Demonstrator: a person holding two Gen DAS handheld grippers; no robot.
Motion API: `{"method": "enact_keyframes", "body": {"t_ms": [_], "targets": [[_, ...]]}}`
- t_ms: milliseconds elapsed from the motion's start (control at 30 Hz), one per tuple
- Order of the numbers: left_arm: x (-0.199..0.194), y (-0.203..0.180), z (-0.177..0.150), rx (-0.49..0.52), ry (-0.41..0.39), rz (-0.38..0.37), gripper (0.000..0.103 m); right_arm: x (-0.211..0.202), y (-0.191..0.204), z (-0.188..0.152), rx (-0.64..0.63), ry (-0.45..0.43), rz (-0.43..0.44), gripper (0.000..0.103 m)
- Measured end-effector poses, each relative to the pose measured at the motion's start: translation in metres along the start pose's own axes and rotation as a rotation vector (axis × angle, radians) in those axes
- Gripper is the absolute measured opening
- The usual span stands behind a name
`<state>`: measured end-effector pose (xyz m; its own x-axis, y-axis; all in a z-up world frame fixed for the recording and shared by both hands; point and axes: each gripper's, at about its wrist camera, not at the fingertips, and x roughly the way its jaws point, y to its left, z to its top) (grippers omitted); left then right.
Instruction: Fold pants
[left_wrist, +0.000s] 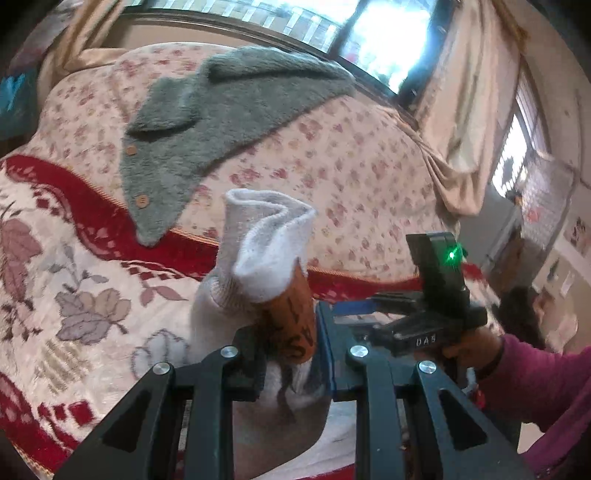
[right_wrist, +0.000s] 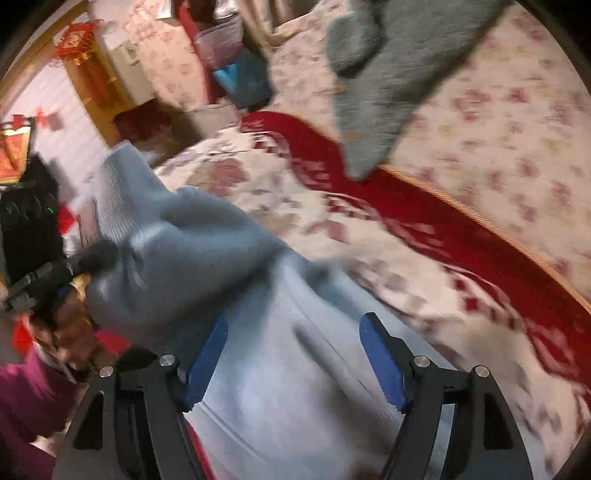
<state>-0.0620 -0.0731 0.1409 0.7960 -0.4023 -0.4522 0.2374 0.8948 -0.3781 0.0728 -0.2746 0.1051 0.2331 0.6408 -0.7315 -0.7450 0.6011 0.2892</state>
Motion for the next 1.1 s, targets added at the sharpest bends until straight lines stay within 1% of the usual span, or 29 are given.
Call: {"method": "enact_keyframes", "body": {"t_ms": [100, 133, 167, 233, 267, 333, 367, 400, 467, 500, 567, 633, 667, 733, 867, 900, 967, 1000, 1033, 1067, 1100], "targets": [[0.019, -0.034, -0.007, 0.071, 0.046, -0.029, 0.023, -0.026, -0.030, -0.018, 0.114, -0.002, -0.045, 0.079], [0.026, -0.046, -0.011, 0.093, 0.058, -0.058, 0.017, -0.032, -0.039, -0.022, 0.148, -0.002, -0.069, 0.079], [0.034, -0.055, -0.014, 0.101, 0.075, -0.072, 0.017, -0.041, -0.050, -0.029, 0.189, -0.005, -0.090, 0.079], [0.062, -0.077, -0.026, 0.151, 0.123, 0.020, 0.017, -0.056, -0.065, -0.038, 0.254, -0.026, -0.118, 0.079], [0.074, -0.080, -0.033, 0.149, 0.142, 0.039, 0.017, -0.062, -0.073, -0.043, 0.287, -0.045, -0.116, 0.079], [0.102, -0.074, -0.050, 0.081, 0.218, 0.015, 0.017, -0.072, -0.085, -0.052, 0.356, -0.073, -0.095, 0.079], [0.110, -0.069, -0.059, 0.048, 0.238, 0.004, 0.017, -0.076, -0.089, -0.057, 0.396, -0.084, -0.076, 0.079], [0.115, -0.063, -0.067, 0.023, 0.252, 0.008, 0.017, -0.081, -0.090, -0.061, 0.422, -0.092, -0.026, 0.079], [0.112, -0.057, -0.073, -0.010, 0.243, -0.006, 0.016, -0.078, -0.089, -0.061, 0.461, -0.099, 0.118, 0.080], [0.108, -0.057, -0.072, -0.016, 0.233, -0.011, 0.016, -0.073, -0.085, -0.060, 0.475, -0.088, 0.198, 0.082], [0.101, -0.060, -0.071, -0.009, 0.215, -0.016, 0.016, -0.055, -0.070, -0.051, 0.462, -0.034, 0.269, 0.084], [0.099, -0.061, -0.071, -0.007, 0.210, -0.021, 0.016, -0.038, -0.057, -0.041, 0.426, 0.008, 0.287, 0.084], [0.099, -0.062, -0.072, -0.009, 0.209, -0.021, 0.016, -0.024, -0.049, -0.033, 0.404, 0.038, 0.288, 0.084], [0.098, -0.060, -0.072, -0.025, 0.201, -0.027, 0.016, -0.007, -0.041, -0.021, 0.384, 0.072, 0.291, 0.084], [0.095, -0.059, -0.074, -0.040, 0.183, -0.027, 0.016, 0.028, -0.034, 0.005, 0.384, 0.134, 0.382, 0.085], [0.096, -0.059, -0.075, -0.039, 0.181, -0.021, 0.016, 0.039, -0.029, 0.012, 0.354, 0.159, 0.381, 0.085], [0.095, -0.060, -0.076, -0.045, 0.173, -0.014, 0.016, 0.053, -0.018, 0.020, 0.280, 0.183, 0.343, 0.084], [0.095, -0.061, -0.077, -0.047, 0.169, -0.007, 0.016, 0.056, -0.011, 0.022, 0.229, 0.181, 0.331, 0.073], [0.095, -0.062, -0.076, -0.047, 0.166, 0.001, 0.016, 0.058, -0.005, 0.024, 0.181, 0.177, 0.307, 0.053], [0.096, -0.065, -0.076, -0.046, 0.168, 0.005, 0.016, 0.060, 0.000, 0.025, 0.135, 0.196, 0.248, 0.028], [0.097, -0.069, -0.076, -0.041, 0.166, 0.004, 0.016, 0.058, 0.000, 0.024, 0.108, 0.198, 0.222, 0.027]]}}
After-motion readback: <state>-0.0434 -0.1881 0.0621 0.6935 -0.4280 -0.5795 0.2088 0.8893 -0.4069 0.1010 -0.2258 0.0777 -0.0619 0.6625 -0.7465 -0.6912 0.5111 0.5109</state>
